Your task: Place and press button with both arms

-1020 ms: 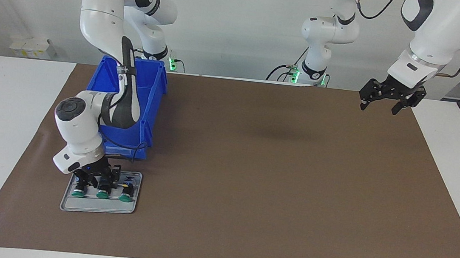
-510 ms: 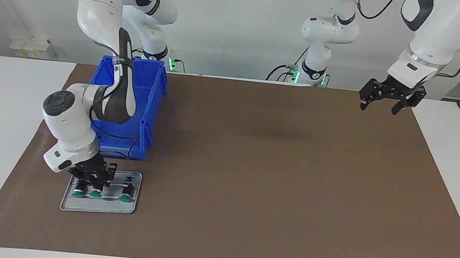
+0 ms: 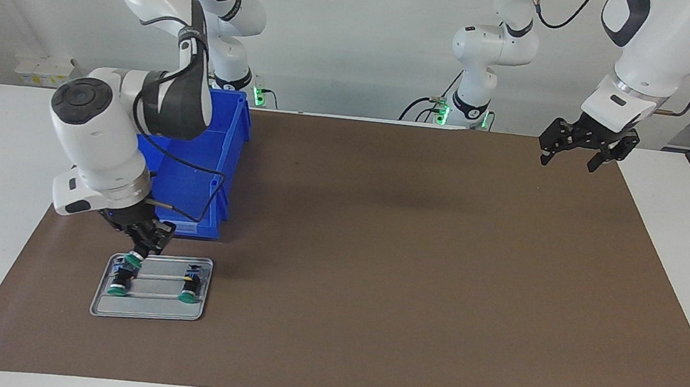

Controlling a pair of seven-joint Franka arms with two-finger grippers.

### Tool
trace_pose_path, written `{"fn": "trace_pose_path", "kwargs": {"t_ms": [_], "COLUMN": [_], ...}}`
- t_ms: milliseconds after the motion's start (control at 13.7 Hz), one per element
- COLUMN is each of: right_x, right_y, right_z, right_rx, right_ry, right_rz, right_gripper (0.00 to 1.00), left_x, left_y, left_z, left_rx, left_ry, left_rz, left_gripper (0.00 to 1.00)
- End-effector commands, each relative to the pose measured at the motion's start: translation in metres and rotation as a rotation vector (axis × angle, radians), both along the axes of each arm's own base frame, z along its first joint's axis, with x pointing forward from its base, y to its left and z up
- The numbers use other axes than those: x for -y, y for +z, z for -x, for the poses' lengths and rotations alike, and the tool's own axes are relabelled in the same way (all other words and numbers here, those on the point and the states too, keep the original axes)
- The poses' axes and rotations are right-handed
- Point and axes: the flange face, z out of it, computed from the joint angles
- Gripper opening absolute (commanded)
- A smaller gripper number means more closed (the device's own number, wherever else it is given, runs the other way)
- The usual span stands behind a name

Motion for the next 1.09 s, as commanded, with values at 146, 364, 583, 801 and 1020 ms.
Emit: {"fn": "trace_pose_path", "kwargs": {"t_ms": [146,364,583,801,1020], "right_x": [-0.106,-0.187,-0.265,-0.335,-0.411], "right_y": [0.011,0.007,0.002,-0.042,-0.094], "right_z": [0.019,0.046,0.074,0.105,0.139], "right_rx": [0.049,0.055,0.073,0.047,0.066], "right_ry": [-0.472,-0.661,-0.820,-0.872,-0.910], "right_rz": [-0.036,-0.063,-0.120,-0.083,-0.110], "right_gripper": [0.00,0.00,0.00,0.00,0.00], "left_x": [-0.004,-0.004,-0.004,-0.002,0.007], "left_y": [0.001,0.001,0.001,0.001,0.005], "left_z": [0.007,0.007,0.007,0.008,0.010], "left_rx": [0.008,0.008,0.008,0.007,0.022], "left_ry": [-0.005,-0.005,-0.005,-0.005,-0.028], "left_rz": [-0.014,-0.014,-0.014,-0.015,-0.014], "left_gripper": [1.00,1.00,1.00,1.00,1.00]}}
